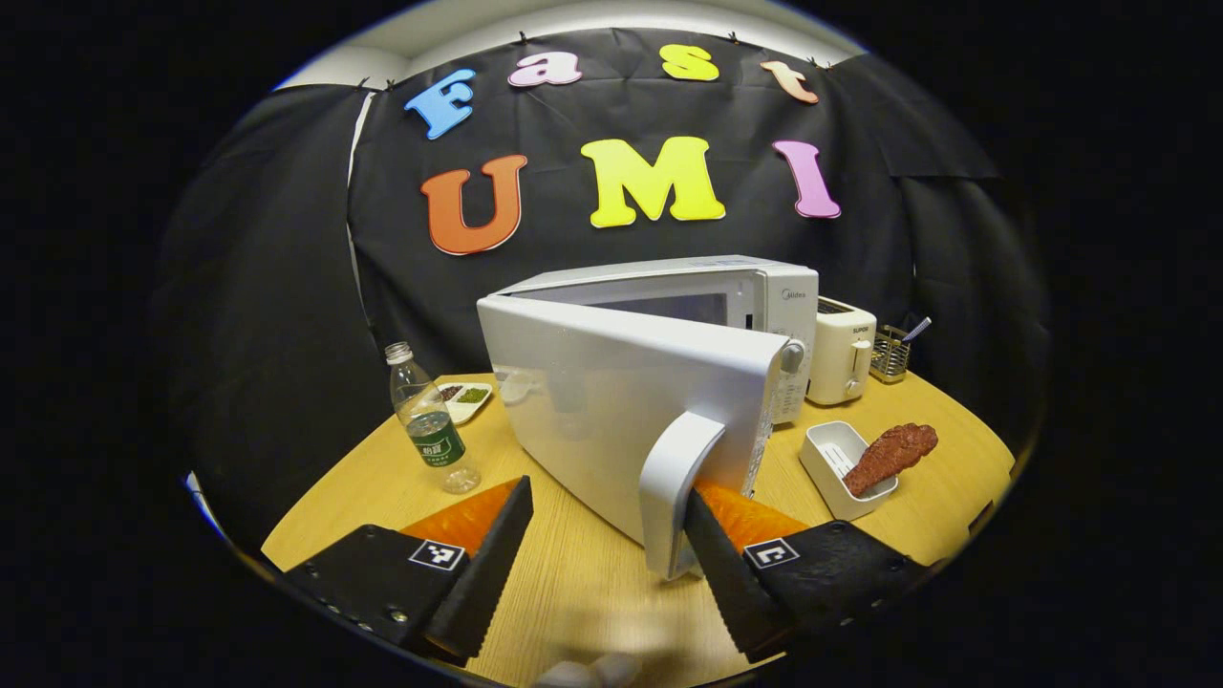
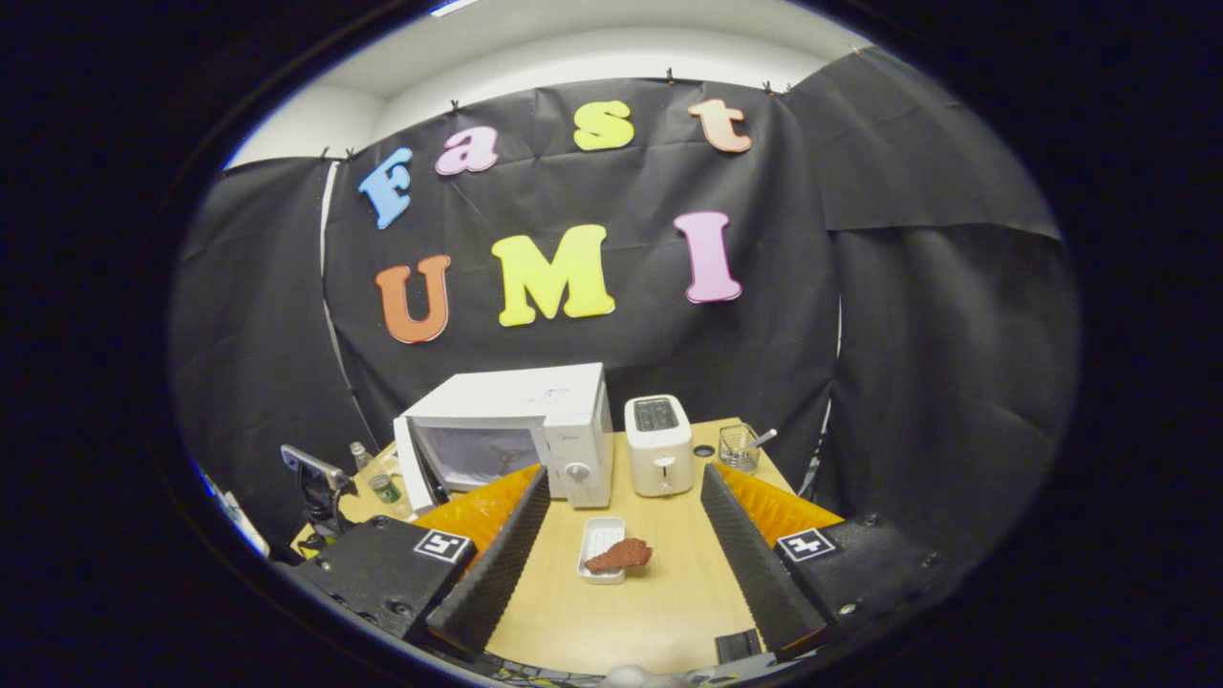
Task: Open the microwave oven with the left hand, put the food in, and close the microwave oven.
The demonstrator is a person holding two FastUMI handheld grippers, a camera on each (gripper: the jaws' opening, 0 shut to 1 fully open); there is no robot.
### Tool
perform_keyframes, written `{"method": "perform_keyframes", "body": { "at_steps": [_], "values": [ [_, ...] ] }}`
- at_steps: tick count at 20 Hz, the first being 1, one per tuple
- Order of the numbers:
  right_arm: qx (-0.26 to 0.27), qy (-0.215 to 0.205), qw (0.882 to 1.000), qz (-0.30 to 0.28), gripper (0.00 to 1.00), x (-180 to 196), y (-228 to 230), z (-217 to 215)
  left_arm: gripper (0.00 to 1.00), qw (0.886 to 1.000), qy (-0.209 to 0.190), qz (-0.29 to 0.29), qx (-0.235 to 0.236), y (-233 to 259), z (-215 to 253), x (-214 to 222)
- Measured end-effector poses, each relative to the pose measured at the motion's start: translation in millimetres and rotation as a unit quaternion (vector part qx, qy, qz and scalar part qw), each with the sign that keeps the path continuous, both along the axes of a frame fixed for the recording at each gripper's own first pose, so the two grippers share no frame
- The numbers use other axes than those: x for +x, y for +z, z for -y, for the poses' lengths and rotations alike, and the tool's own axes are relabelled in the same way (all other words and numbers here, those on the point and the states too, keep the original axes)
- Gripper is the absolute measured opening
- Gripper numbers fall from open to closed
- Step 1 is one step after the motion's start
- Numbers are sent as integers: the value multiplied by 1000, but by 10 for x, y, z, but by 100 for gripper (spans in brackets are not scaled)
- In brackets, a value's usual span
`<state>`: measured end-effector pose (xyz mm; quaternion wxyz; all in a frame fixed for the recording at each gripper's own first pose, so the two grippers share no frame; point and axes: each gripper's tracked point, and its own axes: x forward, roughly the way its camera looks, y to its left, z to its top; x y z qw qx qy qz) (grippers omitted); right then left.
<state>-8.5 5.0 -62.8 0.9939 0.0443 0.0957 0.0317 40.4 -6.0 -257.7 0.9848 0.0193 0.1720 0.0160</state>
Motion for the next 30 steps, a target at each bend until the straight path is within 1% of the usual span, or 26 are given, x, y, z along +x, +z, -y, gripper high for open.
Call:
{"method": "perform_keyframes", "body": {
  "at_steps": [1, 2, 3, 4, 9, 11, 12, 14, 15, 16, 17, 18, 19, 20, 21, 22, 23, 25, 27, 28, 29, 30],
  "values": [
    [-1, 1, 1000, -1, 100, -12, -9, -18, 93, 1000, -1, 1, 4, 0, -7, -10],
    [-2, 2, 1000, 0, 100, -25, -9, -35, 92, 1000, -2, 1, 6, -5, -17, -15],
    [-4, 3, 1000, -1, 93, -29, -19, -45, 92, 1000, -2, 2, 6, -4, -34, -36],
    [-5, 4, 1000, -1, 100, -29, -31, -64, 92, 1000, -2, 0, 7, 1, -56, -42],
    [-3, 20, 1000, -11, 100, -28, -151, -260, 92, 1000, 0, 11, 27, 37, -288, -183],
    [3, 32, 999, -19, 100, -36, -220, -397, 93, 1000, 11, 7, 28, 20, -459, -266],
    [6, 38, 999, -22, 91, -37, -252, -466, 93, 999, 20, 4, 28, 19, -552, -318],
    [9, 52, 998, -28, 91, -31, -318, -625, 93, 999, 34, 0, 24, -10, -747, -416],
    [8, 58, 998, -30, 100, -25, -350, -695, 93, 999, 38, 0, 25, -17, -832, -464],
    [7, 64, 997, -30, 91, -17, -363, -758, 93, 999, 38, 0, 27, -24, -905, -502],
    [5, 69, 997, -32, 91, -11, -395, -824, 93, 999, 39, -4, 26, -59, -971, -537],
    [7, 76, 997, -34, 100, -11, -419, -884, 94, 999, 41, -7, 21, -70, -1044, -577],
    [9, 82, 996, -37, 100, -11, -449, -958, 94, 999, 45, -7, 12, -59, -1112, -595],
    [10, 88, 995, -39, 91, -9, -459, -1014, 94, 999, 49, -8, 4, -47, -1172, -626],
    [8, 92, 995, -41, 91, 4, -485, -1062, 93, 999, 53, -9, -1, -50, -1226, -657],
    [7, 98, 994, -42, 100, 19, -494, -1112, 94, 998, 55, -8, 0, -41, -1284, -700],
    [6, 103, 994, -43, 90, 31, -508, -1163, 95, 998, 58, -6, 6, -54, -1352, -721],
    [5, 109, 993, -46, 91, 70, -519, -1217, 94, 998, 68, -7, 19, -64, -1484, -792],
    [7, 112, 993, -48, 91, 101, -551, -1242, 95, 996, 86, -11, 33, -87, -1651, -847],
    [7, 113, 992, -50, 100, 130, -564, -1245, 94, 994, 99, -16, 35, -124, -1766, -878],
    [7, 114, 992, -52, 91, 153, -579, -1252, 94, 993, 112, -22, 33, -159, -1852, -902],
    [7, 115, 992, -55, 91, 174, -595, -1243, 95, 991, 125, -26, 34, -174, -1937, -926]
  ]
}}
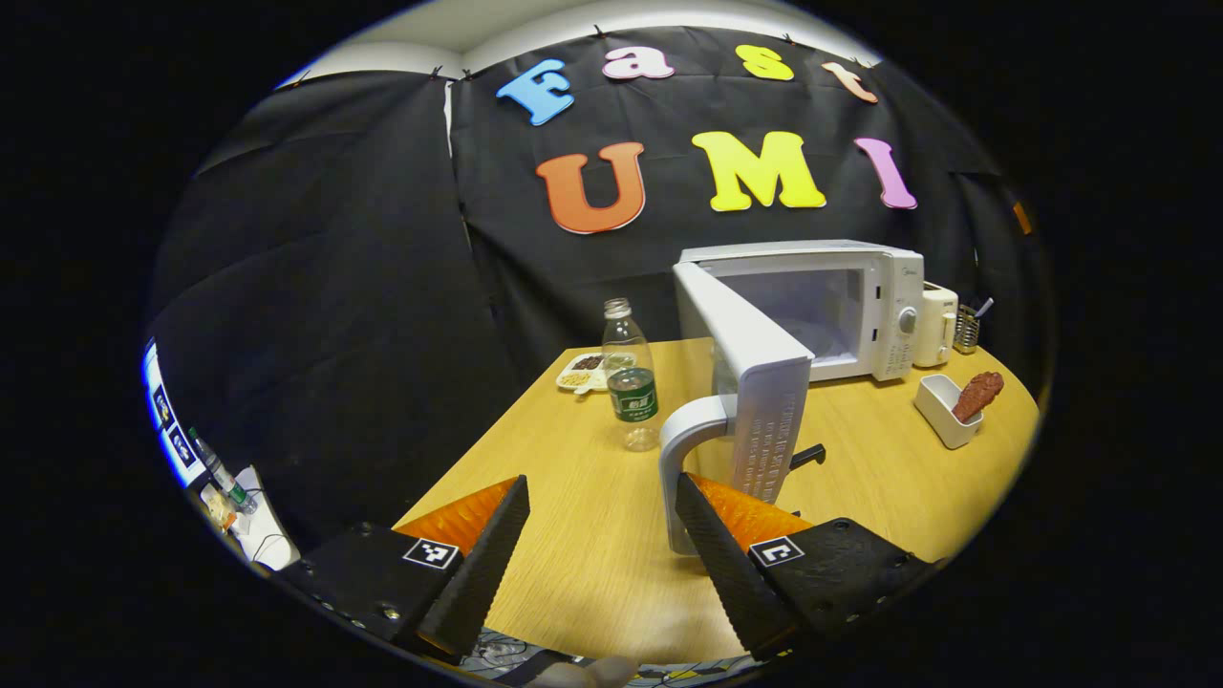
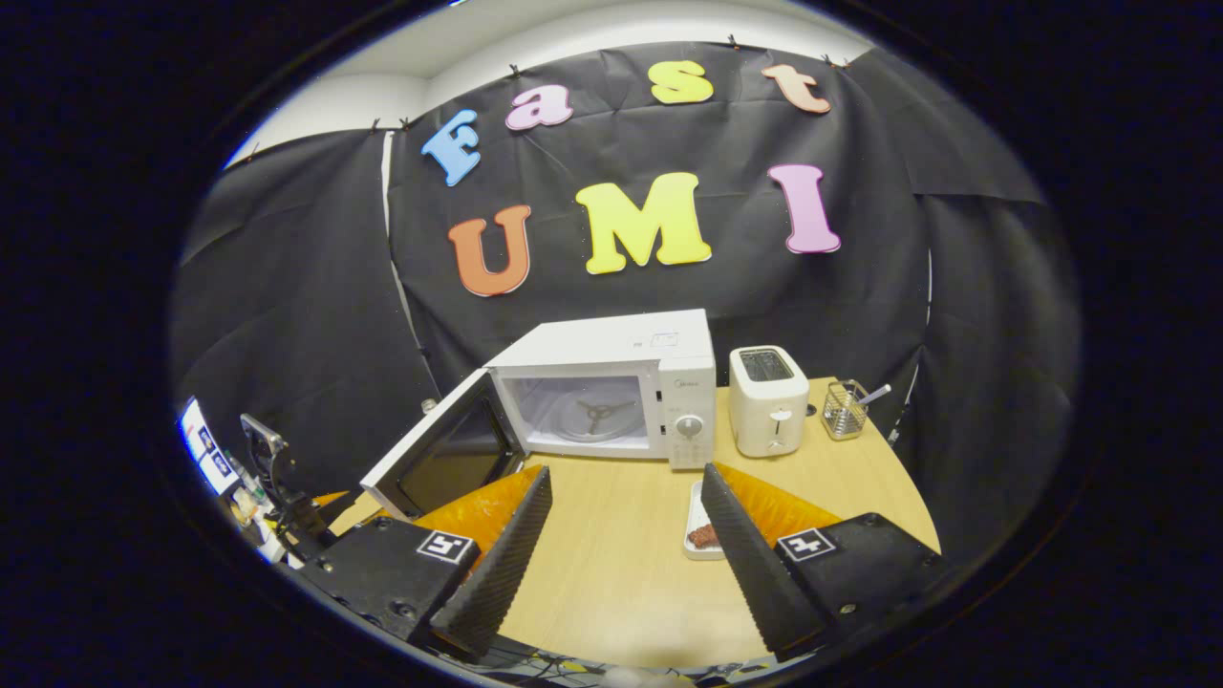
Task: Open the microwave oven with the left hand, put the food in, and close the microwave oven.
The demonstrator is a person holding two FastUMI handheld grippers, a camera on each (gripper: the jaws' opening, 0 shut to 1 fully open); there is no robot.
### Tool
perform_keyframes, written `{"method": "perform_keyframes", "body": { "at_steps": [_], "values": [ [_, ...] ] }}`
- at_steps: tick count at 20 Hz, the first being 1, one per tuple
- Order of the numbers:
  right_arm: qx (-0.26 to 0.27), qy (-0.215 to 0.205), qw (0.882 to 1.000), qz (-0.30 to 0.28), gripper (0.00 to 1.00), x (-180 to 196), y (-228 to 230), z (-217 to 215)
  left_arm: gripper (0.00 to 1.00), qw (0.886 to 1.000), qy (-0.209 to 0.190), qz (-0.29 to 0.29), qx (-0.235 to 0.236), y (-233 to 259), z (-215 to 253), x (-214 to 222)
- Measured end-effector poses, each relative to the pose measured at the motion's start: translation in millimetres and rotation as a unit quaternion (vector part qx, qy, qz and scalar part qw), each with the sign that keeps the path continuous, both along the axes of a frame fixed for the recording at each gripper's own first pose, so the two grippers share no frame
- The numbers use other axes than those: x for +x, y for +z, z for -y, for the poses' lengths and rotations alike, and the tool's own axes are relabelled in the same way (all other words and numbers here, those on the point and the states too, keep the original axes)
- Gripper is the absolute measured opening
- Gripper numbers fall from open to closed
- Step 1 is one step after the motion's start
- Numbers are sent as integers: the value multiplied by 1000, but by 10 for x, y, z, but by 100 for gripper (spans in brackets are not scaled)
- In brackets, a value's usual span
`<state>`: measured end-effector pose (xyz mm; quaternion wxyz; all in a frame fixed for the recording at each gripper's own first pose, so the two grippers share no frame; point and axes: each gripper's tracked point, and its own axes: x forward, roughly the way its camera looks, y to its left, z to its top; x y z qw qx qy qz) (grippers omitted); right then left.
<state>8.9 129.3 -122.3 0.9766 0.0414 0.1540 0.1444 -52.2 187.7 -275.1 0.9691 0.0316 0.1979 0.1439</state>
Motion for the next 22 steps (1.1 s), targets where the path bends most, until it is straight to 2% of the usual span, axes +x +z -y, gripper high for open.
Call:
{"method": "perform_keyframes", "body": {
  "at_steps": [1, 2, 3, 8, 9, 10, 13, 16, 20, 21, 22],
  "values": [
    [-1, 2, 1000, -1, 100, 30, -6, 1, 95, 1000, 7, -2, 0, -11, -52, -28],
    [-4, 1, 1000, -1, 91, 70, -13, 21, 95, 1000, 14, -1, 6, 15, -90, -51],
    [-5, 2, 1000, 0, 100, 114, -24, 51, 95, 1000, 19, -2, 6, 17, -129, -101],
    [-8, -19, 1000, -15, 100, 353, -277, 447, 95, 999, 30, -3, 13, 94, -98, -307],
    [-8, -25, 999, -22, 91, 409, -359, 562, 95, 1000, 28, -3, 8, 132, -36, -326],
    [-8, -33, 999, -31, 100, 467, -459, 679, 94, 1000, 25, -1, 4, 169, 62, -331],
    [1, -42, 997, -65, 100, 623, -784, 1002, 95, 1000, 11, 8, 0, 340, 382, -289],
    [7, -29, 993, -111, 100, 766, -1194, 1194, 94, 1000, -6, 19, -5, 567, 763, -127],
    [46, 11, 983, -179, 95, 997, -1626, 1249, 95, 999, -20, 33, -9, 833, 1213, 151],
    [54, 24, 979, -194, 82, 1058, -1735, 1253, 94, 999, -21, 35, -14, 897, 1326, 205],
    [62, 32, 974, -215, 80, 1119, -1840, 1270, 94, 999, -20, 36, -16, 950, 1445, 249]
  ]
}}
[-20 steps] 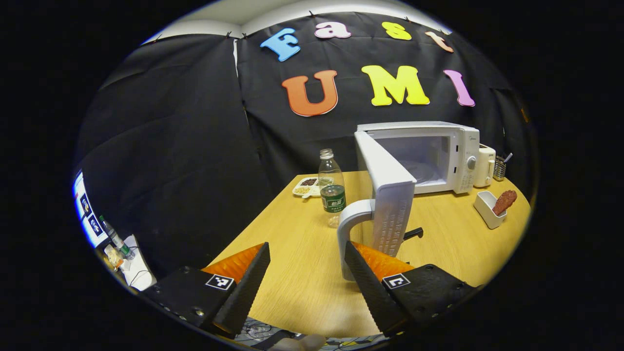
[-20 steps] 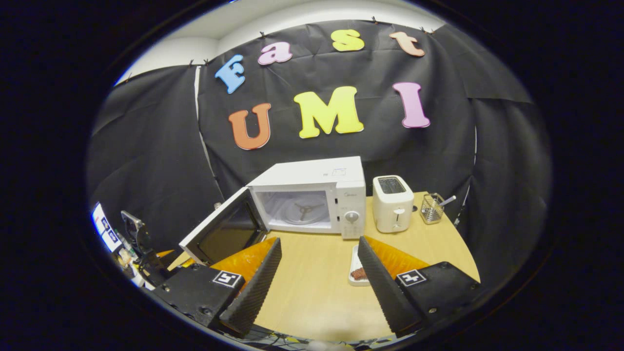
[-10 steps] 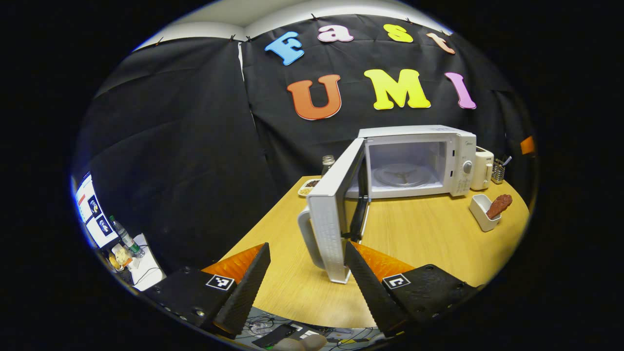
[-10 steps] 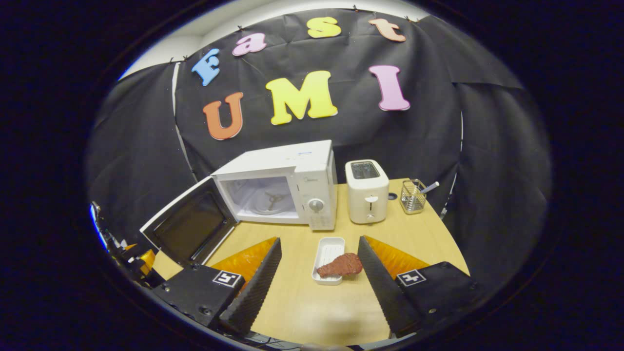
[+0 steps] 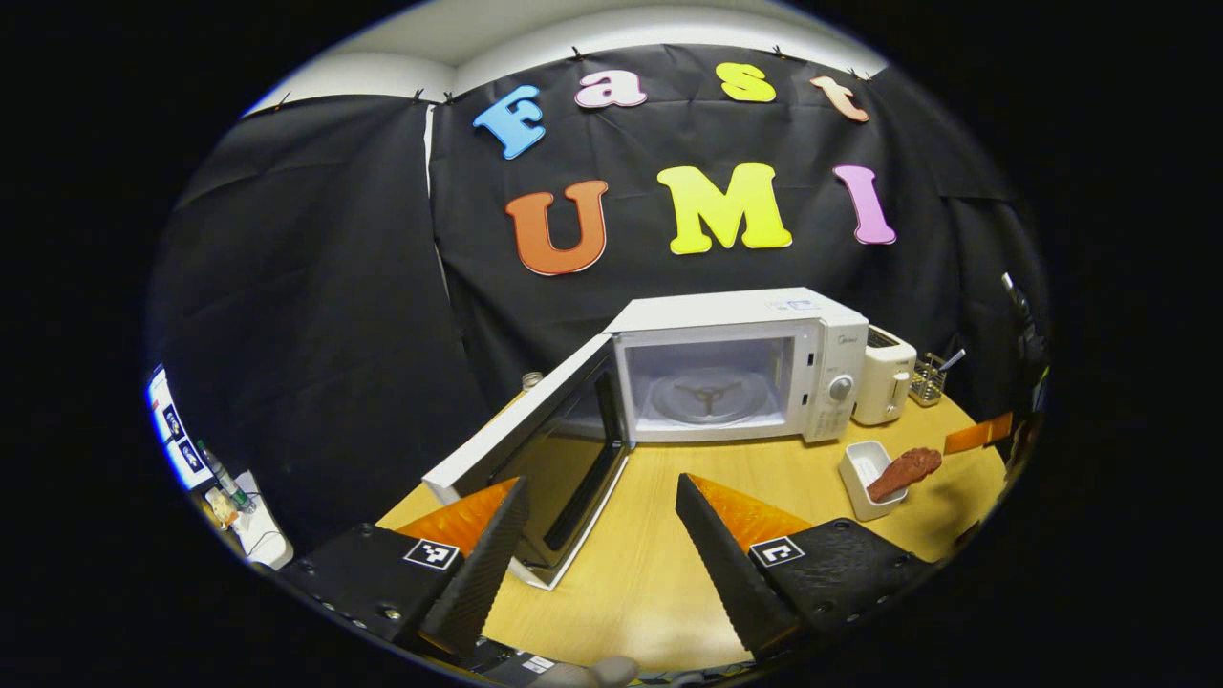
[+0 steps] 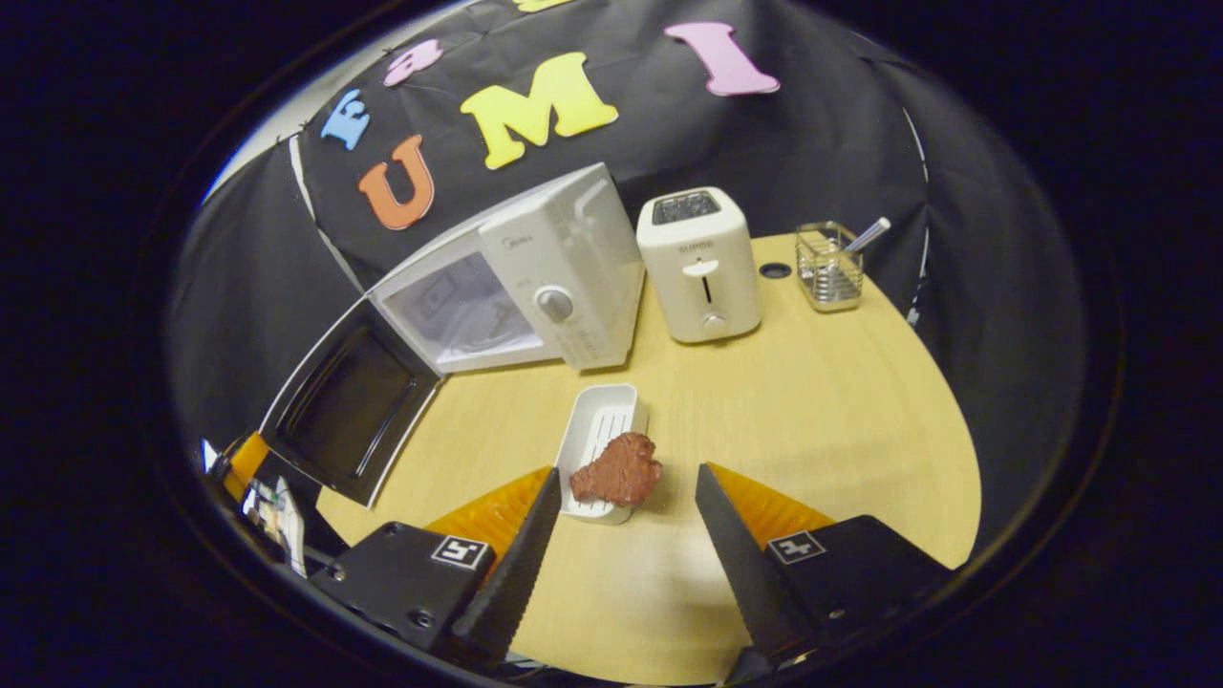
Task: Open the microwave oven with the left hand, put the food in, and close the microwave oven.
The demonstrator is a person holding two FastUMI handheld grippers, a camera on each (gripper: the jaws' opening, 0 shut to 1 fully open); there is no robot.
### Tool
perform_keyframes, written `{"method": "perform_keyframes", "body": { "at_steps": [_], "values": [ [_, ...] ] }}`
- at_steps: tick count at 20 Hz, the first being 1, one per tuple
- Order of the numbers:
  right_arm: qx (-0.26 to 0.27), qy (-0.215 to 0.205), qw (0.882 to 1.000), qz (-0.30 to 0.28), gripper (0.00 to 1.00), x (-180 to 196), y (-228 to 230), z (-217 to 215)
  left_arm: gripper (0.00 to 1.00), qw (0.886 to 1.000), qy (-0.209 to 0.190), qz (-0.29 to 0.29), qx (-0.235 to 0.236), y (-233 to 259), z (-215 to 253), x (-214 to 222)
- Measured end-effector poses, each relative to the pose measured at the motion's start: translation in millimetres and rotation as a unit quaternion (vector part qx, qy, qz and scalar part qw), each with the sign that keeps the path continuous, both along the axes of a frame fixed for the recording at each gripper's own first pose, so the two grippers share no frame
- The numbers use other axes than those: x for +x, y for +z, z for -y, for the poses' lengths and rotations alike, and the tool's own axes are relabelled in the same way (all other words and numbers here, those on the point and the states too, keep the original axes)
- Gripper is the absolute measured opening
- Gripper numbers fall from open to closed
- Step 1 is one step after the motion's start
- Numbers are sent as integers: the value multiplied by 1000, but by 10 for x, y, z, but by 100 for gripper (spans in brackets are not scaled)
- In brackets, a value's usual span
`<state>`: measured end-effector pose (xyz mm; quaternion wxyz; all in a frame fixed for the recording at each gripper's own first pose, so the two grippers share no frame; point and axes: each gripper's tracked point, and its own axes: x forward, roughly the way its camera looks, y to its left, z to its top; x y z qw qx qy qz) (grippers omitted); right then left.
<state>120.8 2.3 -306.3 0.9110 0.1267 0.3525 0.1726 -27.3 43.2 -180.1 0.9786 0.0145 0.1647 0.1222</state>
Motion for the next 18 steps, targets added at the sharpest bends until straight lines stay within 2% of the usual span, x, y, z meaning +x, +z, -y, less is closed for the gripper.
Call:
{"method": "perform_keyframes", "body": {
  "at_steps": [1, 2, 4, 5, 6, 7, 8, 9, 10, 11, 12, 13, 14, 18],
  "values": [
    [19, 11, 1000, -20, 79, 66, -97, -37, 95, 1000, 3, 1, 0, 59, 93, 44],
    [34, 18, 998, -42, 87, 111, -173, -48, 95, 1000, 6, 3, 2, 122, 169, 103],
    [65, 38, 995, -72, 80, 195, -253, -98, 95, 1000, 14, 0, 6, 192, 320, 158],
    [73, 46, 993, -87, 64, 224, -314, -126, 95, 1000, 18, -1, 8, 217, 375, 168],
    [80, 58, 990, -101, 66, 246, -358, -159, 94, 1000, 22, -2, 10, 254, 427, 174],
    [84, 69, 987, -117, 50, 235, -398, -185, 95, 999, 29, -4, 13, 275, 466, 182],
    [91, 80, 985, -125, 43, 247, -413, -212, 95, 999, 38, -9, 11, 272, 515, 178],
    [98, 87, 983, -130, 53, 254, -410, -233, 95, 999, 46, -12, 7, 277, 546, 165],
    [106, 92, 981, -135, 31, 258, -406, -256, 95, 998, 54, -15, 1, 278, 584, 149],
    [118, 96, 978, -142, 39, 267, -393, -283, 95, 998, 61, -19, -1, 272, 627, 131],
    [123, 91, 976, -151, 29, 264, -397, -274, 94, 998, 66, -23, 4, 278, 646, 102],
    [131, 89, 975, -156, 12, 268, -382, -274, 94, 997, 68, -24, 8, 286, 676, 92],
    [136, 91, 974, -159, 22, 270, -356, -286, 95, 997, 68, -25, 11, 295, 701, 81],
    [124, 97, 977, -147, 17, 270, -283, -272, 94, 997, 72, -25, 18, 314, 708, 21]
  ]
}}
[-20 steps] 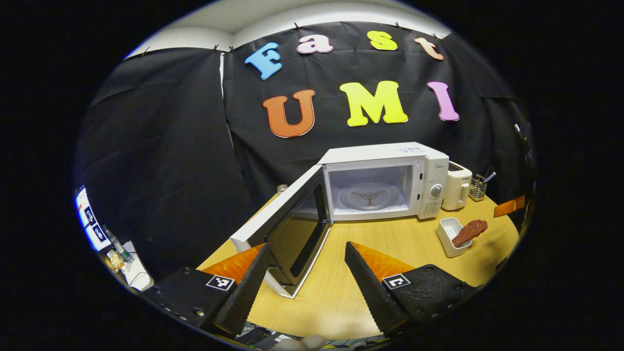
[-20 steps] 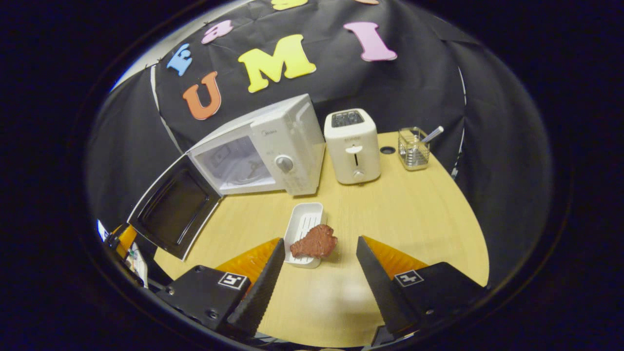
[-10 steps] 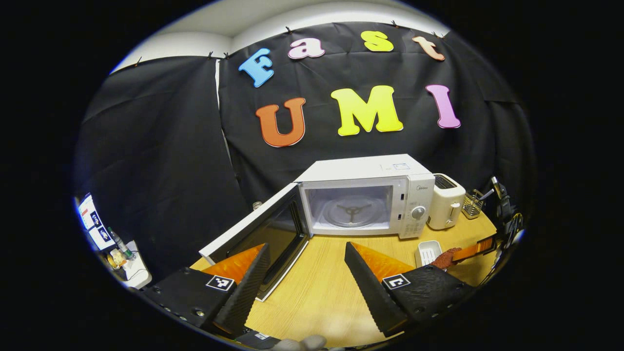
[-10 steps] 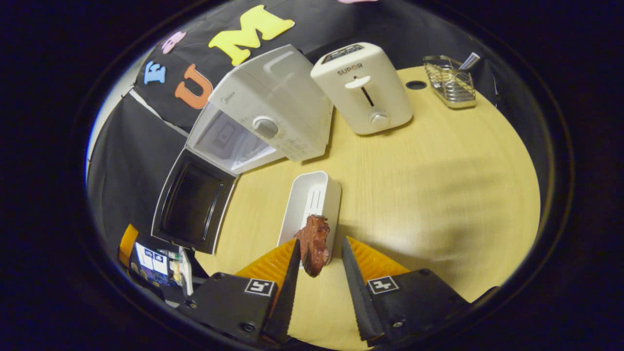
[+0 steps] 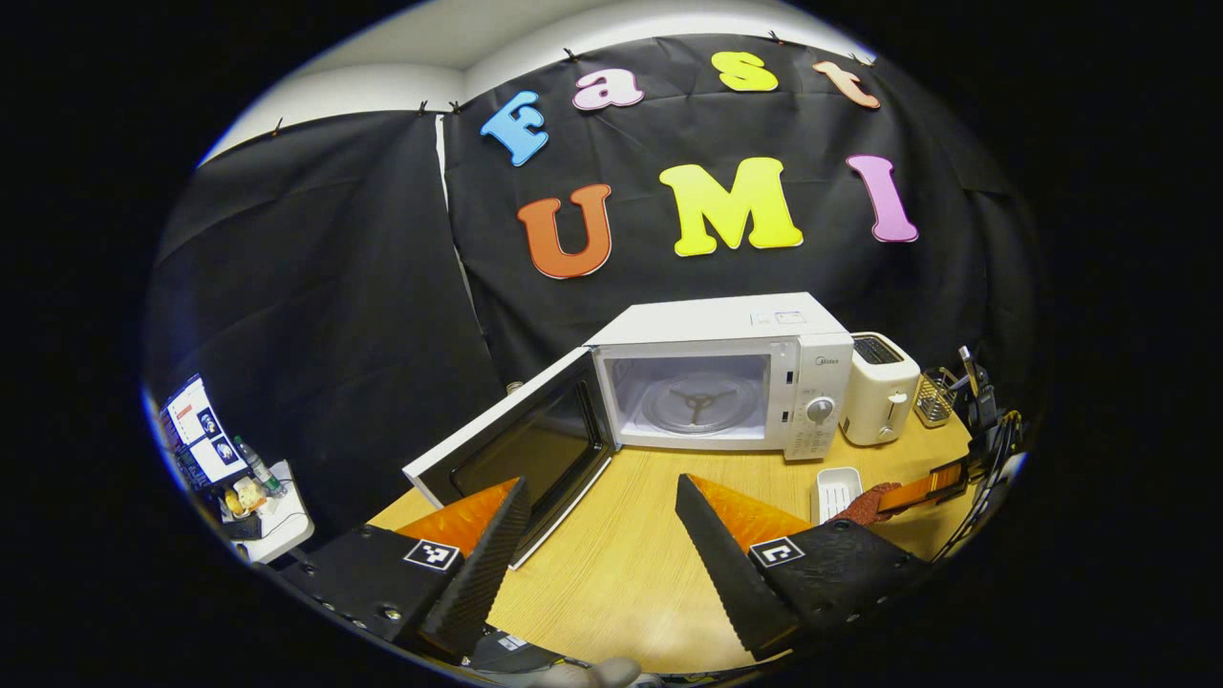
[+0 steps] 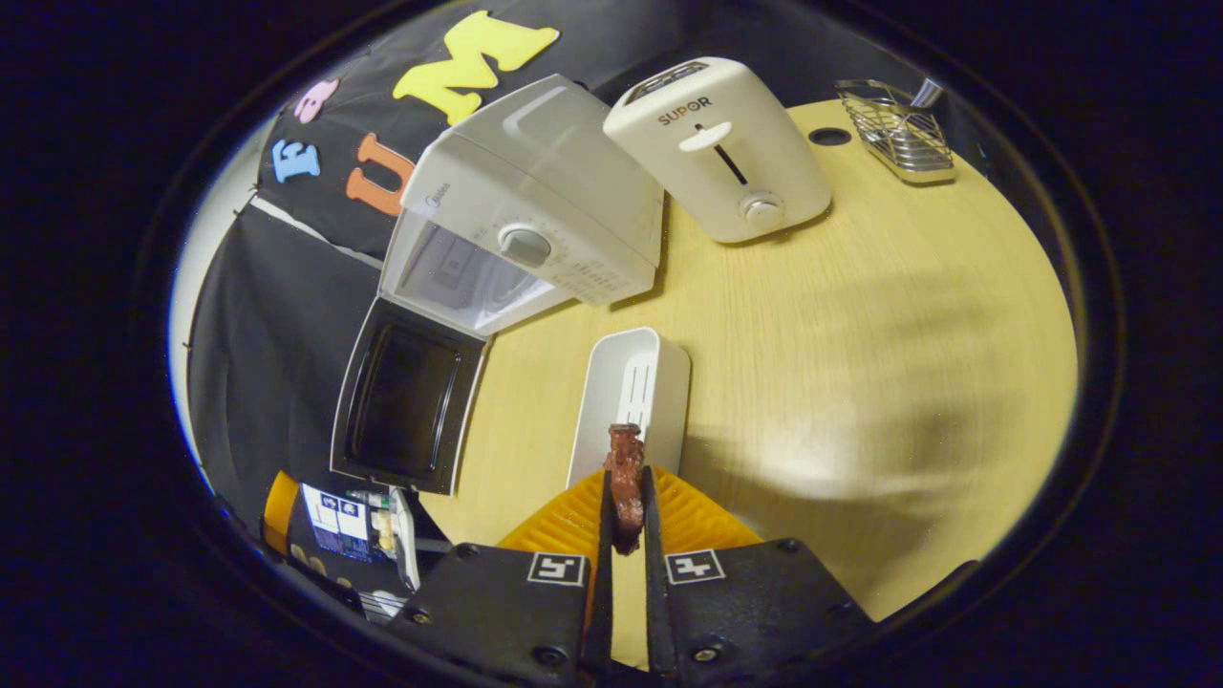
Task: Open the microwave oven with the left hand, put the food in, and close the microwave oven.
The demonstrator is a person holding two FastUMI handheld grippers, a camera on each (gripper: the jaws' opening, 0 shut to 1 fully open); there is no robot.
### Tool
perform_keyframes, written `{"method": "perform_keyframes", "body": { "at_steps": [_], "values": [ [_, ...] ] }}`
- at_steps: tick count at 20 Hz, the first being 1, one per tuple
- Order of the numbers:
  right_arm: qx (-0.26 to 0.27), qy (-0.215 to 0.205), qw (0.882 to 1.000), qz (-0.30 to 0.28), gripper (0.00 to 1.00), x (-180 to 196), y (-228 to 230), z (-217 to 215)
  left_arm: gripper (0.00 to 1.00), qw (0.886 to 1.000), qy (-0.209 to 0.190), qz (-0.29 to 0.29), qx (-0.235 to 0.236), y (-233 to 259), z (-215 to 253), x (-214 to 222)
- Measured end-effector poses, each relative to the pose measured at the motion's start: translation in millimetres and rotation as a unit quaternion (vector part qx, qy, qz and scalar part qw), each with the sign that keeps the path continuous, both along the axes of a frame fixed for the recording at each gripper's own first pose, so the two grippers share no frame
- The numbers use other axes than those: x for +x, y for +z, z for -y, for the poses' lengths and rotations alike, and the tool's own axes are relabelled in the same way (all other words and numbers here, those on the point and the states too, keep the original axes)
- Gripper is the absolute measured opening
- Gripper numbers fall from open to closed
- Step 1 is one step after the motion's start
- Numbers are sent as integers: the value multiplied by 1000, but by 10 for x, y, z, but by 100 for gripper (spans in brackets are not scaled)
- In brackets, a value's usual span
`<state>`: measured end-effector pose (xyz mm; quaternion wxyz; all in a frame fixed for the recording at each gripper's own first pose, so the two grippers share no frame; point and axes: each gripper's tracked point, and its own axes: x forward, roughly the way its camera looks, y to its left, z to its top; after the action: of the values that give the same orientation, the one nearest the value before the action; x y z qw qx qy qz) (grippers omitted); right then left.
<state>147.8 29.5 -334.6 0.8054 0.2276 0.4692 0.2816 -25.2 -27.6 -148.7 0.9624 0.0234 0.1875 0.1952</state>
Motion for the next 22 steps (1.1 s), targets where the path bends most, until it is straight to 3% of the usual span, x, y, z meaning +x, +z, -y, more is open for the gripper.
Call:
{"method": "perform_keyframes", "body": {
  "at_steps": [1, 2, 8, 13, 22],
  "values": [
    [-6, 1, 1000, 10, 7, -5, 36, 7, 94, 1000, 1, 3, -3, -4, 3, -14],
    [-10, 3, 1000, 20, 17, 0, 101, 7, 95, 1000, 2, 5, -8, -9, 0, -28],
    [0, -7, 996, 84, 17, -38, 755, -220, 94, 1000, -19, 16, -18, -59, -110, -15],
    [10, -30, 987, 156, 17, -4, 1216, -741, 94, 997, -69, 14, -17, -137, -274, 22],
    [30, -116, 967, 224, 17, 171, 1173, -1826, 95, 985, -171, 32, -10, -201, -499, 124]
  ]
}}
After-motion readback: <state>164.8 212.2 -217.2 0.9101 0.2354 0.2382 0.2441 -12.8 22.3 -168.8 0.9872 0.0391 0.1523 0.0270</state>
